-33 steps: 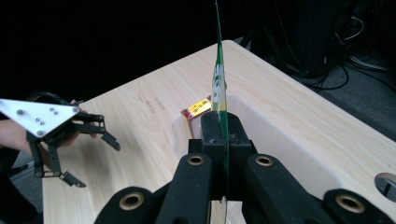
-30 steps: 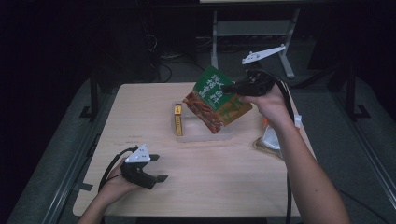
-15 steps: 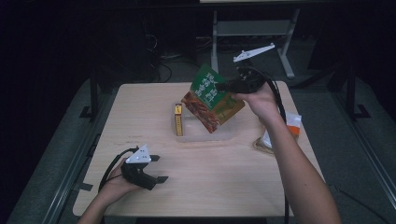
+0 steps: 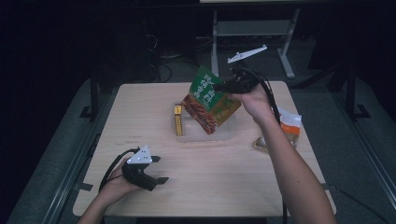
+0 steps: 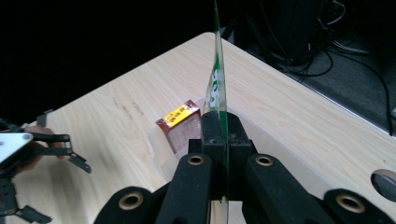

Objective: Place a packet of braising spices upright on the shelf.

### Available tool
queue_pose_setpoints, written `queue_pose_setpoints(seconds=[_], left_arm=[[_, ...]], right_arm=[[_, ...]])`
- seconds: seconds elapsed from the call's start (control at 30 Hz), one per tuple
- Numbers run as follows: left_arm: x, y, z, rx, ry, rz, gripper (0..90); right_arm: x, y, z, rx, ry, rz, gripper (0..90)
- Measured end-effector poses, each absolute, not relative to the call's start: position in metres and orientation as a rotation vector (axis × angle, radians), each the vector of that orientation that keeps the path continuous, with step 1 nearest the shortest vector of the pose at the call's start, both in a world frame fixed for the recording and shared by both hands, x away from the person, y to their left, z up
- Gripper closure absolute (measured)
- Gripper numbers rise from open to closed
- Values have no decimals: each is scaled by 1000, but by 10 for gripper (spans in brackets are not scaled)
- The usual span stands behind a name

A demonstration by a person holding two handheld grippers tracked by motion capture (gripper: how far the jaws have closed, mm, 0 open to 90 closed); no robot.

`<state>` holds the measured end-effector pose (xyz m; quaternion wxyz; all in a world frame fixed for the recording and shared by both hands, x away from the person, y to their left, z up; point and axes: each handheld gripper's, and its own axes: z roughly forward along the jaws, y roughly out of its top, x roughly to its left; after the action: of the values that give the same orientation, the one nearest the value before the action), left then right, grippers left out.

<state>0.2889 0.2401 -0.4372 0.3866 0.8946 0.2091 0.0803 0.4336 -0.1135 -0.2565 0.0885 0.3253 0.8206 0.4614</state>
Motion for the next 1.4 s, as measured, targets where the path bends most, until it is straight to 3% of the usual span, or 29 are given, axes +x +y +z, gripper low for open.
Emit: queue_pose_setpoints(seconds=[1.4], left_arm=[[288,238,-440,2304,512,184,159]], right_arm=[[460,-75,-278,1041,2499,1178,899]])
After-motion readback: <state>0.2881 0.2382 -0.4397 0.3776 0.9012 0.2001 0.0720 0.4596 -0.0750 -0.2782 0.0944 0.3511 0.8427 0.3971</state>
